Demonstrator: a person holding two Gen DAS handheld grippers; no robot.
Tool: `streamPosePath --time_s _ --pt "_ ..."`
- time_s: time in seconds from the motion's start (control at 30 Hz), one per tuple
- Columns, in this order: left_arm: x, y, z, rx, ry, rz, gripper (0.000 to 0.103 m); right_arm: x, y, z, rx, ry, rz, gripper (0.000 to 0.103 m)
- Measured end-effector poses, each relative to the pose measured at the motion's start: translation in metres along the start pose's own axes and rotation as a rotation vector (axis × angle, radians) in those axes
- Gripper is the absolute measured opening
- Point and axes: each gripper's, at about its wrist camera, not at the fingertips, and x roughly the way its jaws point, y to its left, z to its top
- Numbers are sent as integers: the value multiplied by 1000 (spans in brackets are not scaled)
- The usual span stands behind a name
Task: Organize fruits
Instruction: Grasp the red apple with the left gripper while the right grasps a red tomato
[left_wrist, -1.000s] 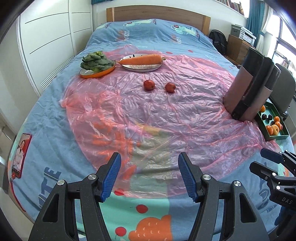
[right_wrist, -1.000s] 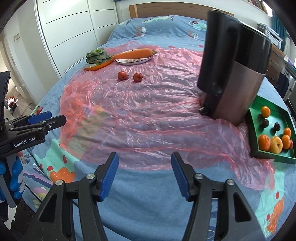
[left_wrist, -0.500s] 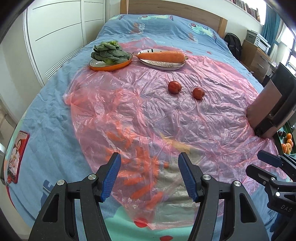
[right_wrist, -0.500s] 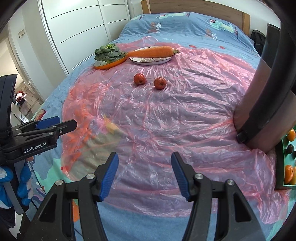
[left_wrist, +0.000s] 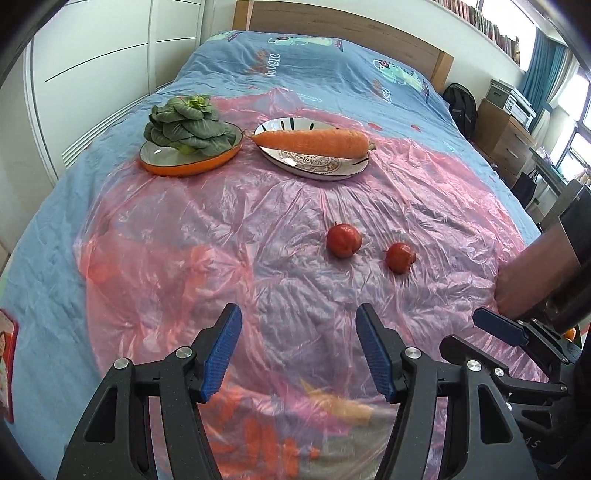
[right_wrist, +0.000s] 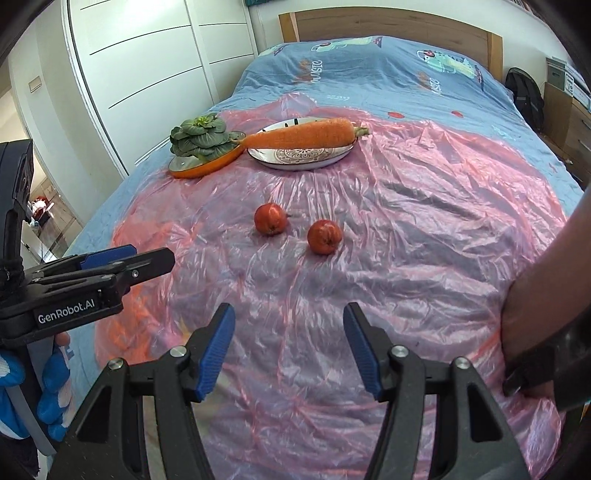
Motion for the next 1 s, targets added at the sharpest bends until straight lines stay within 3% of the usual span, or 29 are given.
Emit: streamPosePath --time_s 0.3,0.47,0.6,0.73,0.93,1.0 --pt "53 -24 25 92 21 -24 58 39 -19 26 -37 0 -30 93" --pt "75 -29 34 130 27 -26 58 56 -28 36 -62 5 -24 87" --pt "89 -31 39 159 34 -26 58 66 -33 40 -76 12 -11 70" --pt "102 -33 40 180 48 -30 58 78 -37 42 -73 24 16 59" --pt "112 -32 40 180 50 -40 56 89 -42 44 -41 31 60 52" --pt "115 -32 41 188 51 -43 53 93 -41 45 -39 36 70 43"
